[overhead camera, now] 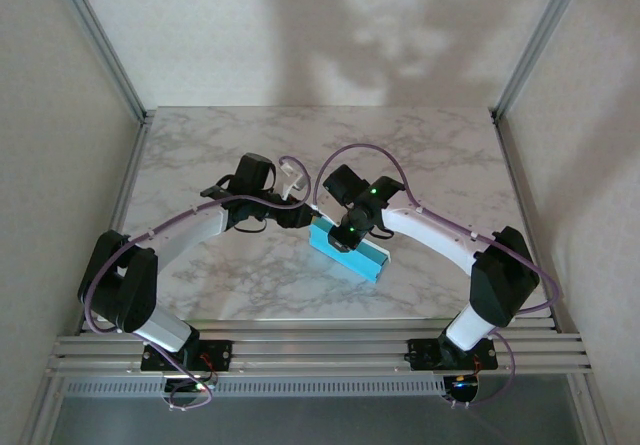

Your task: Fold the paper box

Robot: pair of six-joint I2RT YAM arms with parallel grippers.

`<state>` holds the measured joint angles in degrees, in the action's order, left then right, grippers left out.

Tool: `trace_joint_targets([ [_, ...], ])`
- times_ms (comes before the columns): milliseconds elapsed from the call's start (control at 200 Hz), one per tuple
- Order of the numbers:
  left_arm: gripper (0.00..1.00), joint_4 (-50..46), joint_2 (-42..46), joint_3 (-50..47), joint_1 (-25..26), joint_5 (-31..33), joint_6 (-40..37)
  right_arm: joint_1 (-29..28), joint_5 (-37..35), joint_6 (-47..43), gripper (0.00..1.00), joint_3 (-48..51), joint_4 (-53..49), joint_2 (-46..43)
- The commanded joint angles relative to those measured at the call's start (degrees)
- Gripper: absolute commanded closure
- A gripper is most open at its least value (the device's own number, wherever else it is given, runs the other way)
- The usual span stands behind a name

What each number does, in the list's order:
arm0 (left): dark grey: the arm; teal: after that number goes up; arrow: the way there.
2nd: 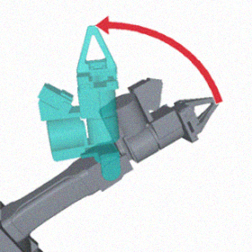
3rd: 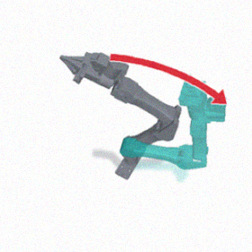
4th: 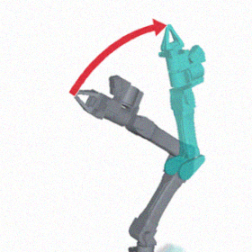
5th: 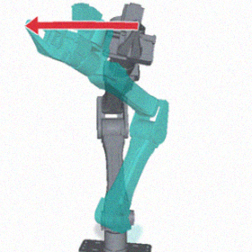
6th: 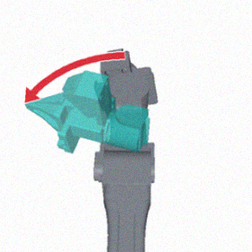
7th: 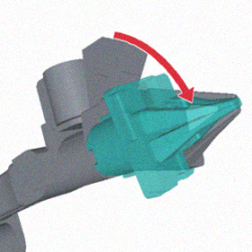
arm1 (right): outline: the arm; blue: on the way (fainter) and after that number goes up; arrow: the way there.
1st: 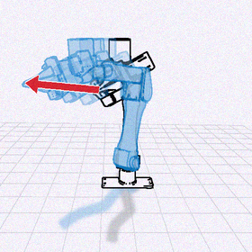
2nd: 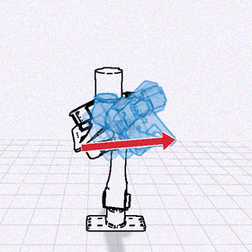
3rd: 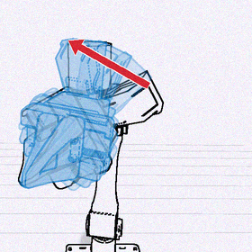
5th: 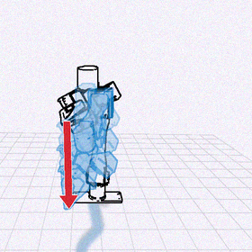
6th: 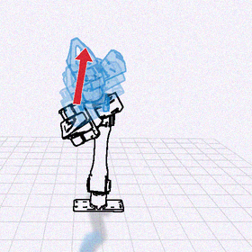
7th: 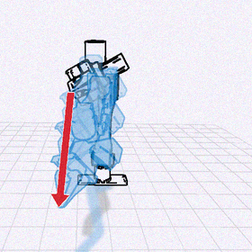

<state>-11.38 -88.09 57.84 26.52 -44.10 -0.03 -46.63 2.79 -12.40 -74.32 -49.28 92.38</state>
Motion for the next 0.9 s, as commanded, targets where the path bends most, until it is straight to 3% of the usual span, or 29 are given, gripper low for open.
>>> trace_joint_targets([
  [0, 0.60, 0.5, 1.8, 1.3, 0.4, -0.4, -0.5, 0.1, 1.3, 0.6, 0.72, 0.7, 0.1, 0.3],
  [355, 0.55, 4.0, 5.1, -0.6, 0.4, 2.0, 0.4, 0.1, 1.1, 0.8, 0.73, 0.7, 0.1, 0.2],
  [651, 0.67, 4.5, 4.9, -0.8, 0.4, -1.3, -0.5, 0.2, 1.3, 0.8, 0.74, 0.6, 0.0, 0.4],
  [896, 0.68, 2.9, 2.9, 0.1, 0.5, -1.8, -1.0, 0.2, 1.3, 0.8, 0.74, 0.6, -0.1, 0.4],
])
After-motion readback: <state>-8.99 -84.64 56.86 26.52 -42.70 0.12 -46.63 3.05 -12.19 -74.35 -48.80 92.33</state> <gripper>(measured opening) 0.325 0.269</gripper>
